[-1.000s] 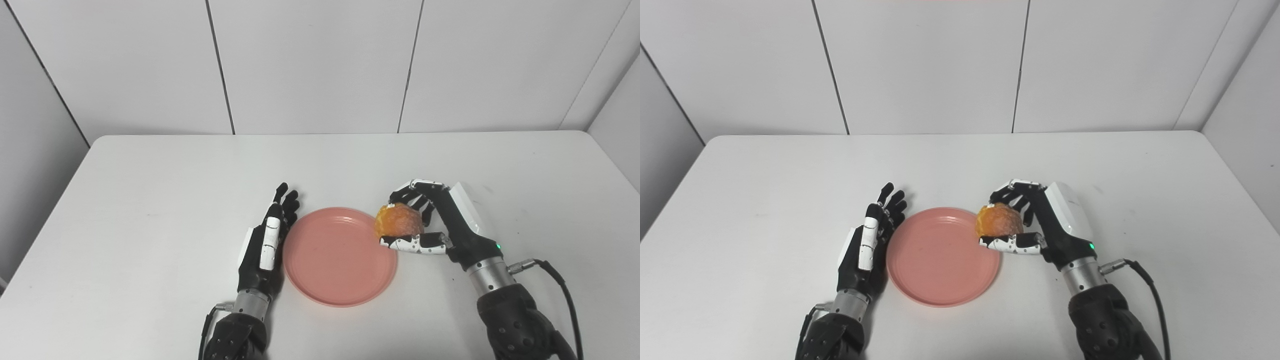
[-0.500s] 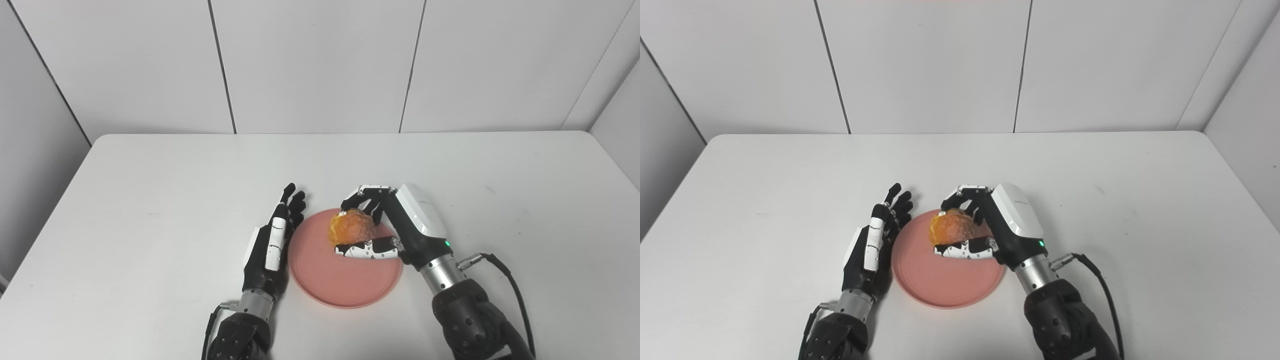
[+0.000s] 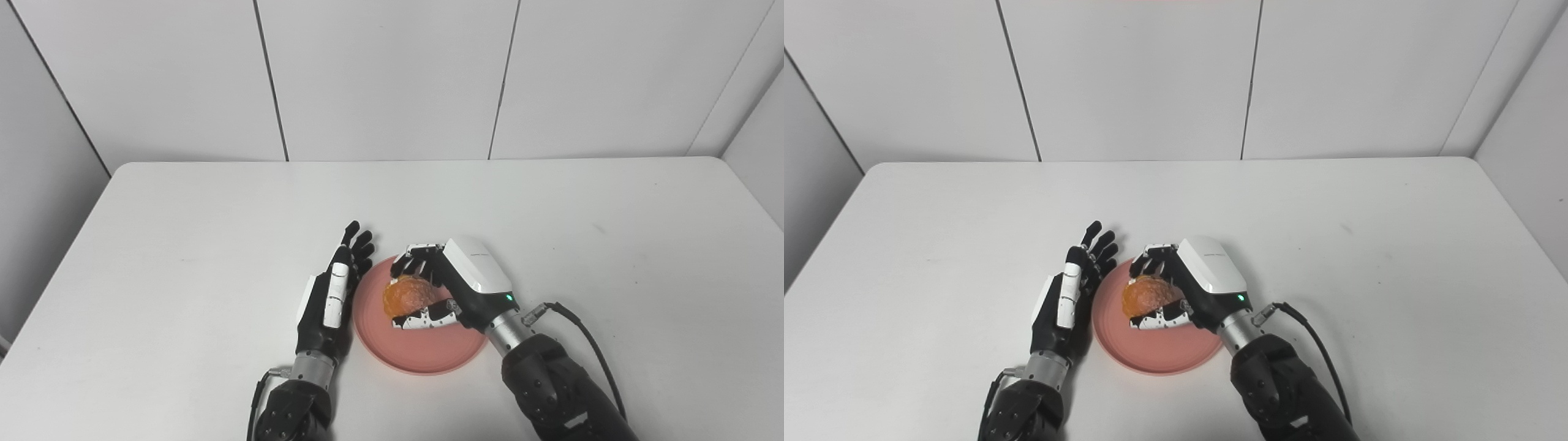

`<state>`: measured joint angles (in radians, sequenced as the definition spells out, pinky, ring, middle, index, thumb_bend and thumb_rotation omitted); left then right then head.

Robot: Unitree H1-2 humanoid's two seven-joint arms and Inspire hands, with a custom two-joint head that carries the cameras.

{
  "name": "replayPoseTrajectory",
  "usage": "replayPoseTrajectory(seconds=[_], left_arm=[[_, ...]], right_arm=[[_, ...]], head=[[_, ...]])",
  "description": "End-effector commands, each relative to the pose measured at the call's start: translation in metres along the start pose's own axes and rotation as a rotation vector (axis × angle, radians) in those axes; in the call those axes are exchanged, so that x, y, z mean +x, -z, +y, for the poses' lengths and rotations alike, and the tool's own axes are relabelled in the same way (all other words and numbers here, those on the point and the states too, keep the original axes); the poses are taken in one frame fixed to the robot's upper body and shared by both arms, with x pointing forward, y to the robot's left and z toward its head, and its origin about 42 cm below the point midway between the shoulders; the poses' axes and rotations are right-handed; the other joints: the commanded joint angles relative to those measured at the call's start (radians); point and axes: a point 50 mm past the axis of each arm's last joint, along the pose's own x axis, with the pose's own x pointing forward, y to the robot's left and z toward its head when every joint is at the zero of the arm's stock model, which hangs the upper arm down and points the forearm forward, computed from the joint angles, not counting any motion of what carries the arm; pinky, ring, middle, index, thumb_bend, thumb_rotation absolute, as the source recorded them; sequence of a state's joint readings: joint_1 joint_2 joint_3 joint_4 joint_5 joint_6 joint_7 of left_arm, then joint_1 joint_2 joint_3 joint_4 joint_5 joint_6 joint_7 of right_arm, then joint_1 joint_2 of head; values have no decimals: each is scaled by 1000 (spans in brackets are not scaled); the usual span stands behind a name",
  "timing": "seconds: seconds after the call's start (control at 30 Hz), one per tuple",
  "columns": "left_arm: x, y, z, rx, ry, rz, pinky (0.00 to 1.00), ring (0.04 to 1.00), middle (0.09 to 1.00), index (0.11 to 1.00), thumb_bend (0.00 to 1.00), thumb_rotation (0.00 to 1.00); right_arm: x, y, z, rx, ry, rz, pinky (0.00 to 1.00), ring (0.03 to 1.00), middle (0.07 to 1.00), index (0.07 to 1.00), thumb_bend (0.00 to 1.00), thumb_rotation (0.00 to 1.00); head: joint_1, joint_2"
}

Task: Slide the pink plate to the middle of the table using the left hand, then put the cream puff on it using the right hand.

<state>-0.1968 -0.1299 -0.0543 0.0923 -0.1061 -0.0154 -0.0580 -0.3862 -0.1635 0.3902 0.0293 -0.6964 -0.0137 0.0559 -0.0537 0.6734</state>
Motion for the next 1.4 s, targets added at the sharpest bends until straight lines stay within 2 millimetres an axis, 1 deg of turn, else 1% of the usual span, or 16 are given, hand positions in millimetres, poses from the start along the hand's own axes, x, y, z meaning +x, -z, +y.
replayPoseTrajectory(seconds=[0.0, 0.27, 0.3, 0.4, 0.5, 0.53, 0.6, 0.63, 0.67, 0.7, 0.8, 0.83, 0.9, 1.1, 1.2, 1.37], left_arm=[[0, 1, -2, -11, -21, 15, 946, 930, 927, 920, 687, 940], [-1, 0, -3, -25, -37, 10, 943, 921, 917, 907, 697, 927], [-1, 1, -3, -23, -36, 10, 942, 919, 914, 903, 709, 919], [-1, 0, -3, -22, -34, 12, 942, 920, 915, 904, 711, 922], [-1, 0, -3, -28, -34, 13, 948, 925, 919, 908, 703, 922], [-1, 0, -3, -29, -37, 12, 946, 922, 915, 905, 706, 915], [-1, 1, -3, -33, -43, 8, 943, 918, 910, 898, 706, 907], [-1, 1, -4, -43, -47, 7, 942, 917, 909, 897, 706, 906], [-1, 0, -4, -48, -48, 6, 940, 916, 906, 894, 705, 893], [-1, 0, -4, -46, -44, 5, 938, 915, 905, 894, 703, 892], [-1, 0, -3, -34, -36, 4, 939, 918, 909, 899, 700, 915], [0, 0, -3, -32, -36, 6, 943, 921, 911, 899, 707, 913], [0, 0, -2, -27, -35, 7, 949, 927, 918, 902, 710, 913], [1, 0, 0, -4, -30, 1, 943, 925, 920, 910, 709, 928], [1, 0, 1, -9, -31, 3, 945, 928, 923, 913, 715, 922], [0, -1, 3, -30, -48, 12, 942, 922, 915, 903, 719, 896]], right_arm=[[9, -9, -13, -39, 21, -75, 314, 404, 463, 512, 515, 0], [6, -4, -15, -95, 17, -74, 349, 413, 471, 512, 516, 0], [6, -4, -15, -99, 20, -79, 385, 437, 482, 497, 517, 0], [5, -2, -17, -114, 33, -90, 403, 446, 478, 500, 516, 0], [2, -1, -16, -122, 31, -97, 469, 458, 493, 494, 515, 0], [0, -1, -16, -125, 27, -105, 537, 573, 535, 491, 515, 26], [-5, -1, -16, -124, 21, -112, 615, 687, 689, 497, 508, 125], [-7, -1, -16, -121, 18, -110, 621, 696, 701, 497, 508, 130], [-9, 0, -16, -118, 16, -108, 652, 735, 746, 626, 564, 210], [-11, 0, -17, -115, 15, -107, 679, 769, 786, 715, 603, 286], [-16, -1, -19, -118, 13, -111, 739, 833, 852, 801, 644, 435], [-17, -2, -20, -121, 12, -113, 786, 867, 884, 828, 658, 531], [-19, -3, -22, -123, 11, -113, 870, 920, 930, 866, 680, 664], [-22, -4, -25, -88, 23, -125, 992, 994, 992, 923, 678, 733], [-23, -4, -26, -74, 22, -125, 1000, 1000, 1000, 956, 671, 738], [-33, 6, -21, -14, 90, -97, 981, 1000, 1000, 997, 677, 745]], head=[[0, 1], [-1, 1], [-1, 1], [-12, 2], [-13, 4], [-14, 4], [-16, 6], [-16, 6], [-16, 6], [-16, 6], [-22, 7], [-22, 7], [-24, 7], [-33, 6], [-35, 5], [-44, 8]])
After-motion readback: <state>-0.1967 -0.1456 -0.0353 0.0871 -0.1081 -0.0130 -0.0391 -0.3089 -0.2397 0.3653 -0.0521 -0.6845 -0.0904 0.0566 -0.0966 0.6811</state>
